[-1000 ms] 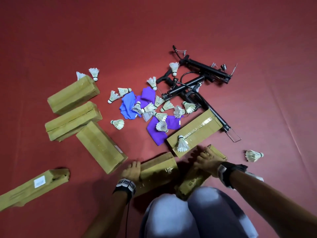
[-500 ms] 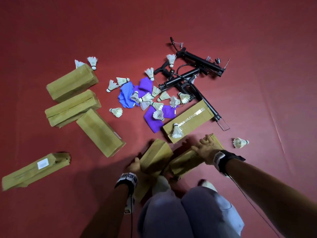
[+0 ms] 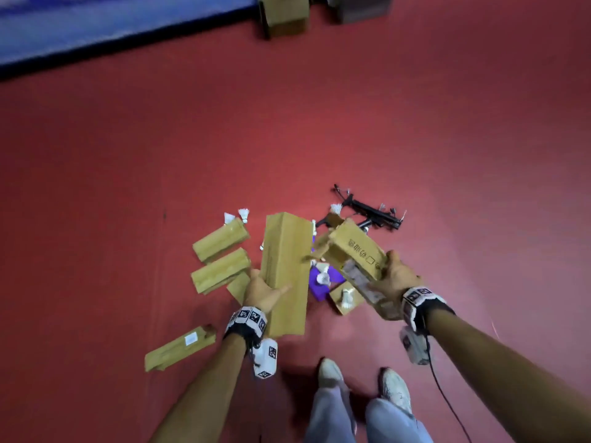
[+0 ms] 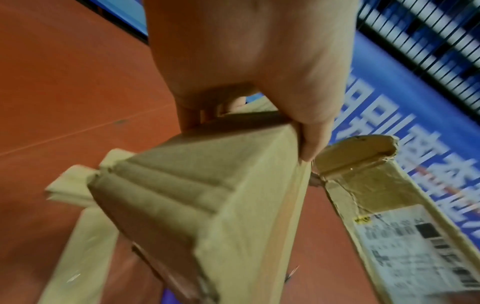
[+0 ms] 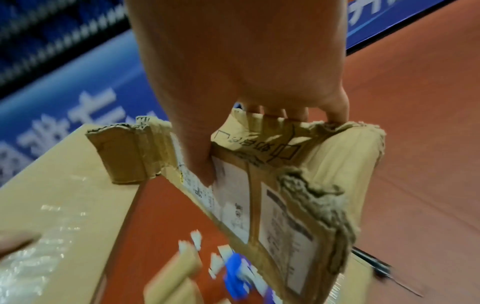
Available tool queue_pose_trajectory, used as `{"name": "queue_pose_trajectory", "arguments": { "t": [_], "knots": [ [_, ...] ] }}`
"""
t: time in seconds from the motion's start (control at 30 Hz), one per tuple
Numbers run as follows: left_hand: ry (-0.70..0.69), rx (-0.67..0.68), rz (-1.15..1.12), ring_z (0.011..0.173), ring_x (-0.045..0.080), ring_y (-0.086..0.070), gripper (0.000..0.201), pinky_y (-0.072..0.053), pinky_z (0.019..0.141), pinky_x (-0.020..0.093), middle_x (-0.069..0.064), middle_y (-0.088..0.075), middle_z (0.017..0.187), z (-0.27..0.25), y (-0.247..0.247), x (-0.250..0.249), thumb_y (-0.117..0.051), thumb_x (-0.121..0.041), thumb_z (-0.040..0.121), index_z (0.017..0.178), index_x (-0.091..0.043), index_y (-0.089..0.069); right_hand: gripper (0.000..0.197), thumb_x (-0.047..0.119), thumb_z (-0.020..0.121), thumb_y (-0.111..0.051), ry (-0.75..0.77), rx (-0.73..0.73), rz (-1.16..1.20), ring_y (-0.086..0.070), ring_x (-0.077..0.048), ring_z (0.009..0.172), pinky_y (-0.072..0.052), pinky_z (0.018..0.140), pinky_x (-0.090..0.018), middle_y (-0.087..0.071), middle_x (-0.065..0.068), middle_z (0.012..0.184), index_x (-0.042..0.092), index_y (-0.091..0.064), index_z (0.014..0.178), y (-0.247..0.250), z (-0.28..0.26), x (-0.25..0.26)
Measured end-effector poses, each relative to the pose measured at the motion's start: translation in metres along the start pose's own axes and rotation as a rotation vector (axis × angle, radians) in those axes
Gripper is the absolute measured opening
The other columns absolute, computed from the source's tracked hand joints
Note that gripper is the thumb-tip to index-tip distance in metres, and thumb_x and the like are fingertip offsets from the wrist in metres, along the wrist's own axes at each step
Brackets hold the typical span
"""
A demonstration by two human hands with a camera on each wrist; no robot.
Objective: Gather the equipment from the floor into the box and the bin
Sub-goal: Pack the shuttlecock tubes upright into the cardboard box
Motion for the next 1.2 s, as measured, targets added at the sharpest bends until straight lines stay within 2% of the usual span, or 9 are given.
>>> {"name": "queue_pose_trajectory", "arguments": {
  "t": [0.2, 0.37, 0.47, 0.57, 0.73, 0.87, 1.03, 1.13, 1.2],
  "knots": [
    [-0.237, -0.101, -0.208, 0.126, 0.027, -0.06, 0.11, -0.049, 0.108, 0.049, 0.008, -0.057, 0.143, -0.098, 0.142, -0.169, -0.08, -0.079, 0.058, 0.138, -0.025, -0.027, 0.068, 0.025, 0.078, -0.088, 0.087, -0.21, 0.703, -0.067, -0.014, 0.09, -0.06, 0.087, -0.045, -0.064, 0.003, 0.11, 0.017, -0.036, 0.121, 0.164, -0.094, 0.115],
    [-0.511, -0.088, -0.218, 0.113, 0.015, -0.059, 0.084, -0.047, 0.098, 0.033, -0.001, -0.056, 0.132, -0.177, 0.195, -0.278, -0.083, -0.052, 0.08, 0.133, -0.02, -0.027, 0.085, 0.051, 0.075, -0.088, 0.216, -0.29, 0.927, -0.066, -0.024, 0.103, -0.056, 0.076, -0.036, -0.062, 0.003, 0.118, 0.026, -0.034, 0.135, 0.24, -0.155, 0.176],
    [-0.659, -0.058, -0.222, 0.117, 0.013, -0.061, 0.087, -0.051, 0.104, 0.04, -0.005, -0.058, 0.135, -0.205, 0.202, -0.318, -0.078, -0.066, 0.077, 0.133, -0.029, -0.024, 0.082, 0.046, 0.076, -0.089, 0.325, -0.382, 0.971, -0.064, -0.015, 0.11, -0.053, 0.095, -0.041, -0.062, 0.009, 0.12, 0.025, -0.037, 0.137, 0.28, -0.188, 0.186],
    [-0.752, 0.02, -0.234, 0.13, 0.014, -0.058, 0.099, -0.049, 0.109, 0.048, -0.007, -0.056, 0.145, -0.221, 0.196, -0.346, -0.071, -0.082, 0.073, 0.146, -0.035, -0.023, 0.085, 0.054, 0.07, -0.09, 0.341, -0.447, 1.033, -0.065, -0.014, 0.111, -0.053, 0.101, -0.05, -0.064, 0.011, 0.121, 0.032, -0.041, 0.135, 0.309, -0.204, 0.167],
    [-0.883, 0.22, -0.319, 0.144, 0.012, -0.047, 0.093, -0.04, 0.118, 0.051, -0.014, -0.049, 0.155, -0.249, 0.171, -0.405, -0.067, -0.075, 0.084, 0.158, -0.046, -0.019, 0.091, 0.072, 0.057, -0.09, 0.327, -0.515, 1.147, -0.069, -0.027, 0.109, -0.059, 0.079, -0.067, -0.064, 0.007, 0.124, 0.045, -0.042, 0.129, 0.354, -0.213, 0.124],
    [-1.035, 0.245, -0.295, 0.147, 0.0, -0.039, 0.091, -0.034, 0.124, 0.043, -0.023, -0.04, 0.159, -0.274, 0.145, -0.468, -0.059, -0.082, 0.082, 0.158, -0.048, -0.022, 0.079, 0.046, 0.073, -0.09, 0.351, -0.522, 1.275, -0.075, -0.023, 0.084, -0.059, 0.049, -0.045, -0.062, -0.006, 0.127, 0.03, -0.043, 0.134, 0.393, -0.207, 0.098],
    [-1.145, 0.054, -0.234, 0.156, 0.01, -0.016, 0.098, -0.026, 0.126, 0.046, -0.019, -0.002, 0.166, -0.28, 0.109, -0.549, -0.067, -0.085, 0.071, 0.154, -0.062, -0.021, 0.072, 0.034, 0.079, -0.088, 0.398, -0.584, 1.295, -0.072, -0.015, 0.065, -0.057, 0.046, -0.038, -0.068, -0.003, 0.12, 0.025, -0.043, 0.134, 0.459, -0.183, 0.058],
    [-1.027, 0.312, -0.287, 0.15, 0.004, -0.036, 0.136, -0.034, 0.121, 0.038, -0.011, -0.031, 0.165, -0.275, 0.062, -0.593, -0.081, -0.08, 0.059, 0.162, -0.044, 0.0, 0.07, 0.038, 0.077, -0.09, 0.442, -0.616, 1.278, -0.075, -0.026, 0.077, -0.059, 0.053, -0.044, -0.071, 0.001, 0.117, 0.03, -0.045, 0.13, 0.503, -0.164, 0.034],
    [-0.935, 0.433, -0.238, 0.13, 0.006, -0.06, 0.132, -0.049, 0.109, 0.032, -0.014, -0.06, 0.141, -0.274, 0.033, -0.619, -0.08, -0.087, 0.05, 0.158, -0.032, -0.025, 0.069, 0.04, 0.076, -0.091, 0.467, -0.653, 1.246, -0.076, -0.026, 0.086, -0.061, 0.057, -0.046, -0.071, 0.004, 0.118, 0.033, -0.045, 0.128, 0.533, -0.156, 0.019]
  ]
}}
Point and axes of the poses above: each hand's wrist, its own z-axis towards the middle knuckle, its own y-axis out of the back of the hand, x = y × z, the point moved 9 cm from there along z, towards the middle knuckle
